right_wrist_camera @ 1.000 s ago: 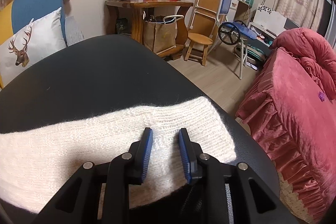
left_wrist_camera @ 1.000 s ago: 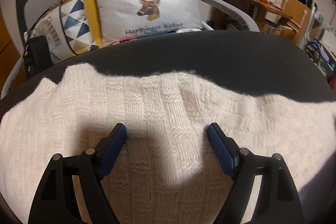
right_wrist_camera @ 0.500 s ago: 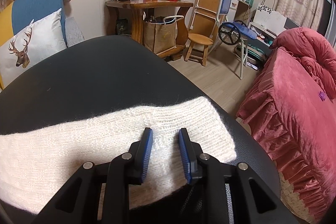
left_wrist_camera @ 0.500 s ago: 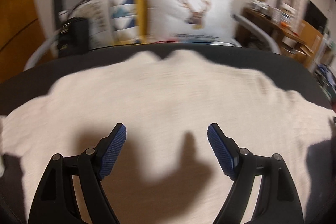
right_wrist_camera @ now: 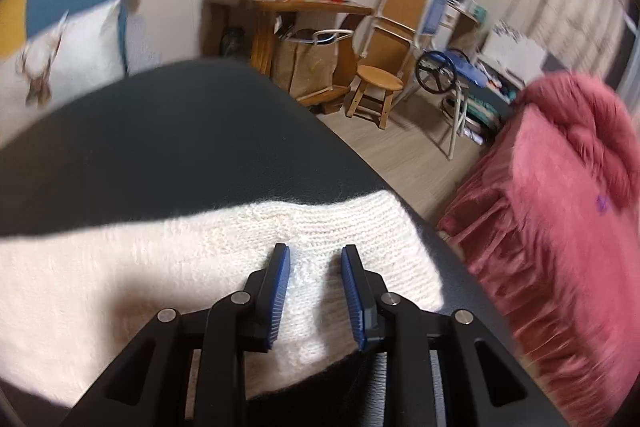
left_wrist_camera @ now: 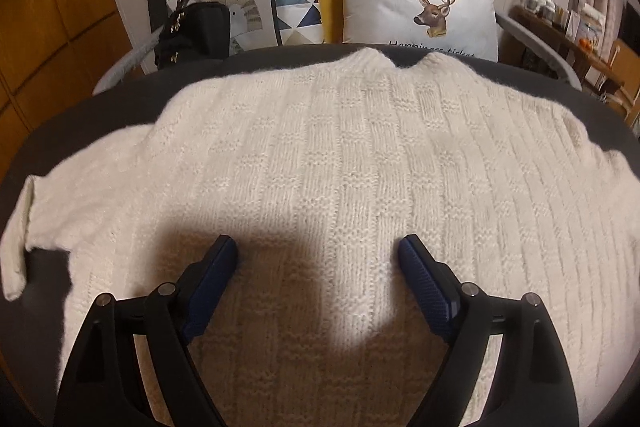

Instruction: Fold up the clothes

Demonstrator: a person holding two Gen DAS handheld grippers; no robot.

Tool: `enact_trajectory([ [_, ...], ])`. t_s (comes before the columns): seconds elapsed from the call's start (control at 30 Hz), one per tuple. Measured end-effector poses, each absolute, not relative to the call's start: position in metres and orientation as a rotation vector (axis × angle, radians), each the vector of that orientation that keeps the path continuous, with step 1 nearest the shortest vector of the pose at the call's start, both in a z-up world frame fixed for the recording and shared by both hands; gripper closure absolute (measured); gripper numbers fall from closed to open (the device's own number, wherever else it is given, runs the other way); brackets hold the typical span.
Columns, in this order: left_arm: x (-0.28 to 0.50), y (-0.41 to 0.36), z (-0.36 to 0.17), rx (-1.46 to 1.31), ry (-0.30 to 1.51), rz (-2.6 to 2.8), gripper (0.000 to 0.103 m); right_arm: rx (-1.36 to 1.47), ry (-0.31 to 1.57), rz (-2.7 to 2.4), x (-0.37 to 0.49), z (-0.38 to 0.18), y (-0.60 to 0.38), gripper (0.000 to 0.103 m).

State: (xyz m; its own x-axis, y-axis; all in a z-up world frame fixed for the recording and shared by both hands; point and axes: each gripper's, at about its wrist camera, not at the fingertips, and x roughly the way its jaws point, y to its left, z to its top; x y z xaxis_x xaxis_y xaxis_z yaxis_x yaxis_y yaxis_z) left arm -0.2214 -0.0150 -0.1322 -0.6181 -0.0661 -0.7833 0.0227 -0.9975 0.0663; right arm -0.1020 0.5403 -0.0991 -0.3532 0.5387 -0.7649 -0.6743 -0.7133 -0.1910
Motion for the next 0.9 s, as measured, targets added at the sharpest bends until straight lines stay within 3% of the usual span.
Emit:
enact_trajectory([
  [0.23,-0.221,-0.012,-0.131,1.344,-0.088,-2.779,0.017,-0.977,0.463,2.434,-0.112,-0.037,0.426,0.076],
  [0.53,-0.220,-0.013,-0.131,1.345,-0.074,-2.777,0.017,-1.275,0.203,3.006,-0.192,-0.050,0.168,0.076],
  [0.7,-0.221,-0.013,-0.132,1.345,-0.071,-2.778,0.017,-1.393,0.206,2.936,-0.223,-0.090,0.126,0.076],
  [0.9,-0.220,-0.014,-0.132,1.345,-0.070,-2.778,0.016,-1.406,0.062,2.857,-0.229,-0.121,0.126,0.076],
])
